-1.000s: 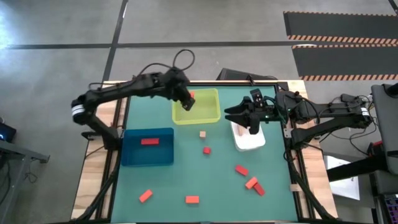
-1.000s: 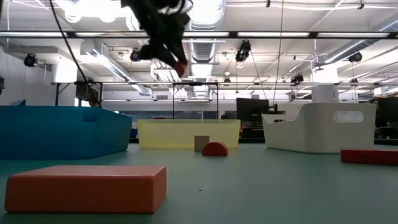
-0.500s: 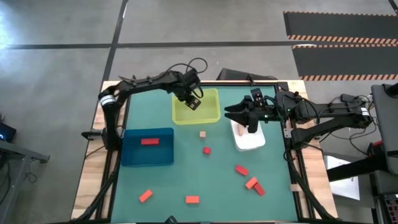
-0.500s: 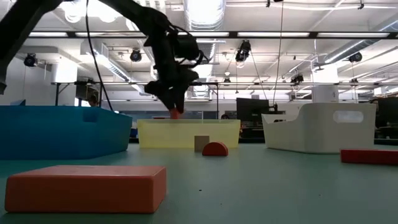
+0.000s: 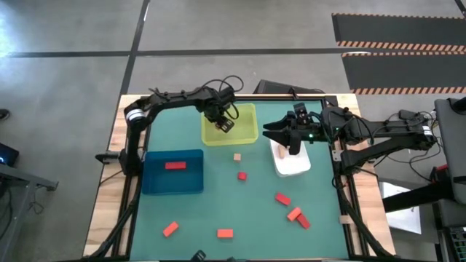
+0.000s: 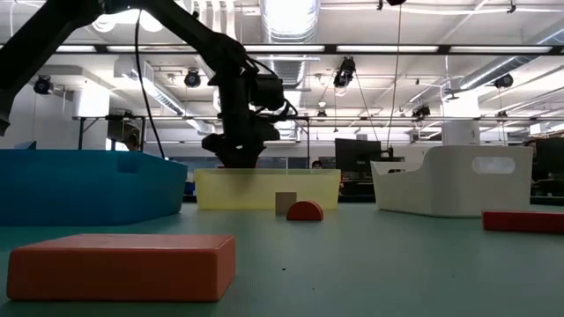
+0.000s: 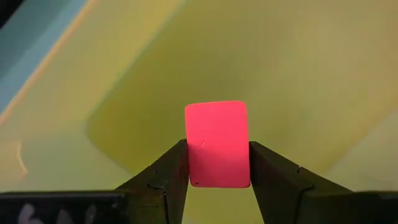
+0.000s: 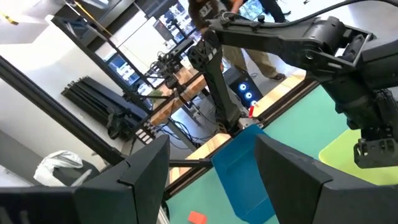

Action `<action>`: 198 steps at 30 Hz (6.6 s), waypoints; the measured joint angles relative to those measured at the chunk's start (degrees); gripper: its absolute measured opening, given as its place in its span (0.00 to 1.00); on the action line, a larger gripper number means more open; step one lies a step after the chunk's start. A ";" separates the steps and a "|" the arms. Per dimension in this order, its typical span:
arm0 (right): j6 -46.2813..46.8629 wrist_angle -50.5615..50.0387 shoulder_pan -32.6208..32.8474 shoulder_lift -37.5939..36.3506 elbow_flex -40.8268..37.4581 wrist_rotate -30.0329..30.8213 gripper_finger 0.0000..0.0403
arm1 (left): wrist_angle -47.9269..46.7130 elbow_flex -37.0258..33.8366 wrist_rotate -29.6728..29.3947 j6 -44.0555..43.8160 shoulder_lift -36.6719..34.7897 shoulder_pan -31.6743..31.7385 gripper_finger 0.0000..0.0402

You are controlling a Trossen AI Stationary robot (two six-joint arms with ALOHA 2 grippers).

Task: Sort & place blocks by color
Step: Put the orange block into the yellow bin, then put the brown block into the white bin

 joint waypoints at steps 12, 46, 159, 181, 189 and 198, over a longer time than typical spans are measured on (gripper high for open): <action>-0.02 0.00 0.00 0.00 0.00 0.85 0.56 | 0.02 -0.19 -1.47 0.96 0.00 0.02 0.34; 4.44 -3.42 0.13 0.07 -0.01 0.83 0.56 | -0.46 -1.11 0.61 0.94 -12.54 -4.09 0.46; 28.46 -63.87 -5.53 74.14 55.45 0.39 0.45 | 13.06 -2.03 -9.27 13.86 -59.14 -39.04 0.46; 26.65 -64.63 -5.49 73.74 57.46 -1.06 0.31 | 13.08 -2.03 -9.27 14.49 -59.06 -39.04 0.46; 25.92 -70.37 -5.16 70.38 59.84 -1.16 0.31 | 13.11 -2.03 -9.27 14.49 -58.52 -39.04 0.46; 24.21 -77.02 -4.23 63.48 59.82 -0.73 0.31 | 13.20 -2.03 -9.27 14.47 -57.47 -39.05 0.46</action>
